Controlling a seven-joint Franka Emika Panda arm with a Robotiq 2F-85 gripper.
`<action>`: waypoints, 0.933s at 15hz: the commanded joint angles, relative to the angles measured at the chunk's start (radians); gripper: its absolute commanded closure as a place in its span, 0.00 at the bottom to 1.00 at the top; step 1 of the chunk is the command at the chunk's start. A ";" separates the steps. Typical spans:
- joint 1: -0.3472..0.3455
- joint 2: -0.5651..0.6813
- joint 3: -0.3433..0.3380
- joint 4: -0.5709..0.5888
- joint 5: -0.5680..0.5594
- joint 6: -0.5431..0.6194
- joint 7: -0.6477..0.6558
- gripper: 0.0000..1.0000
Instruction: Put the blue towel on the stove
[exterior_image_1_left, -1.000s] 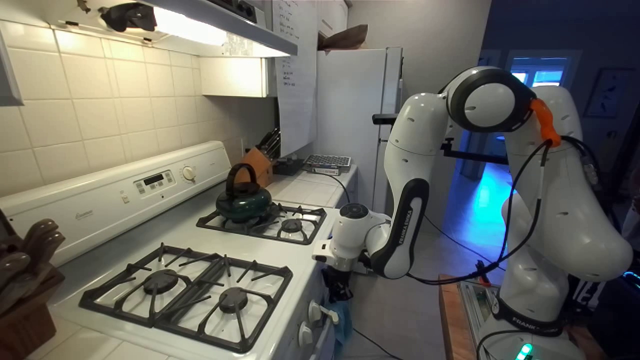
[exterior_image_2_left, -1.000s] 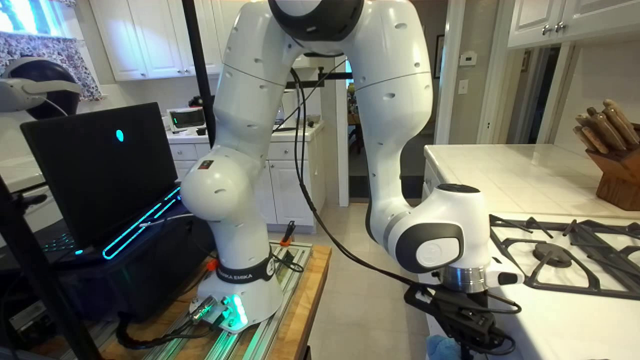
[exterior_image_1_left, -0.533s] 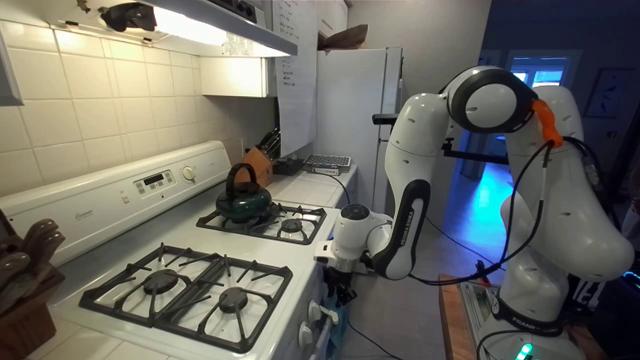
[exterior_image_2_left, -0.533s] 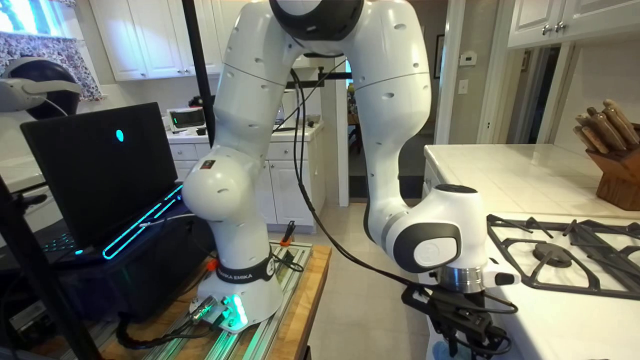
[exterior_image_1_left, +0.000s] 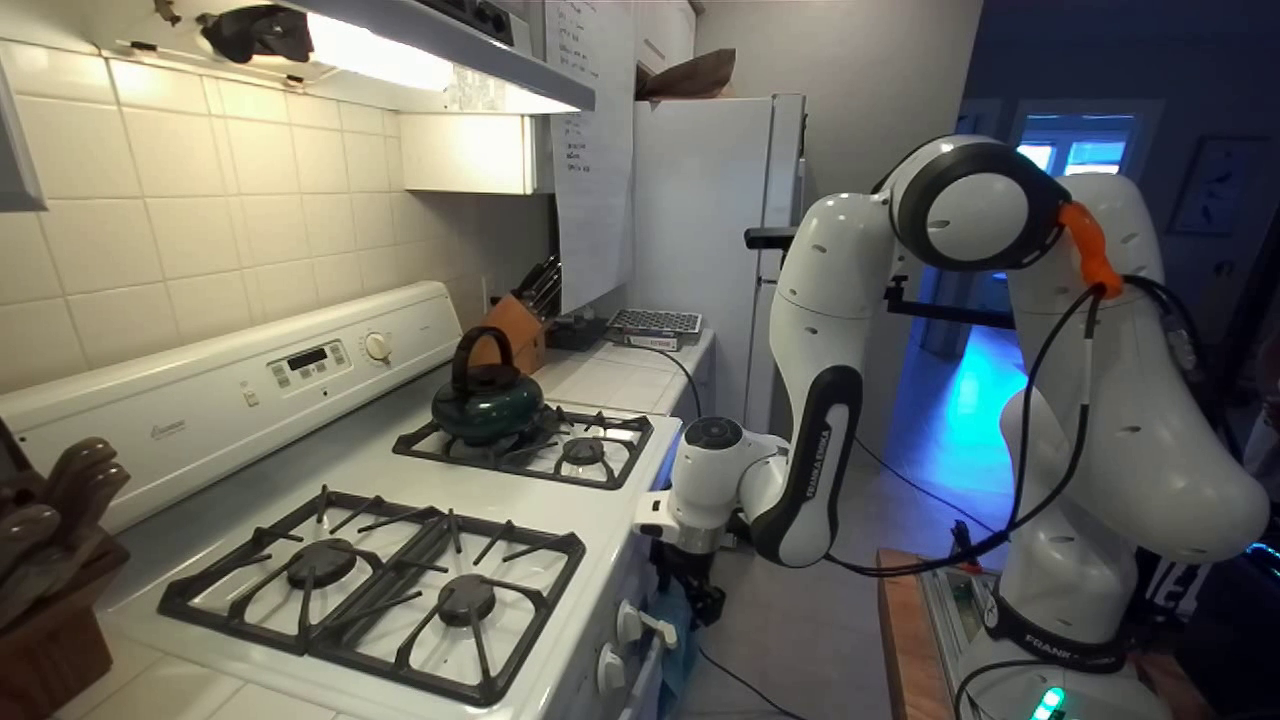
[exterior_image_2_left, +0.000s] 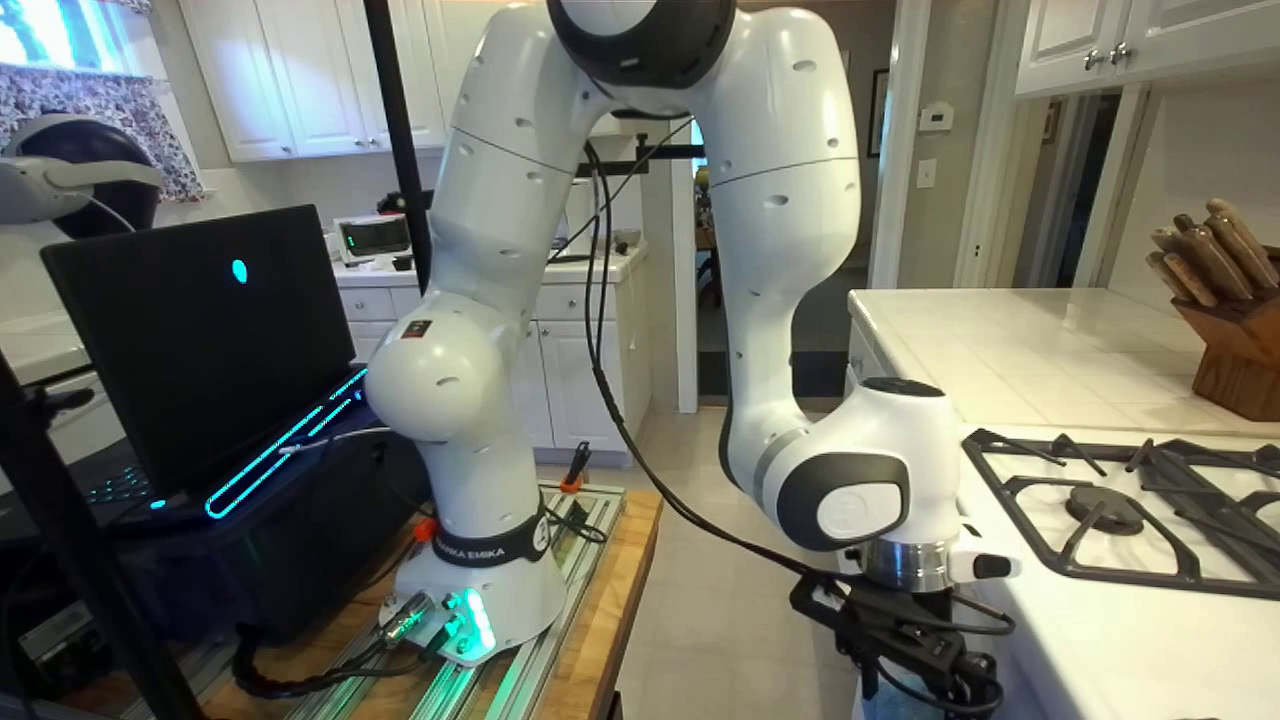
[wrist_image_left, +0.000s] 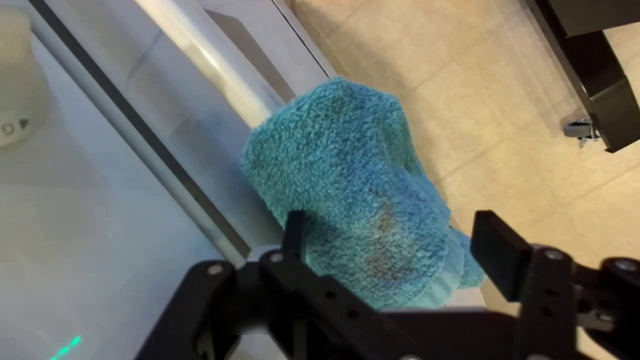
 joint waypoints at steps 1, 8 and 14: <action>0.007 0.033 -0.004 0.044 0.002 0.032 0.008 0.44; 0.012 0.038 -0.007 0.056 0.001 0.034 0.011 0.93; 0.008 0.026 0.001 0.053 0.009 0.029 0.014 0.98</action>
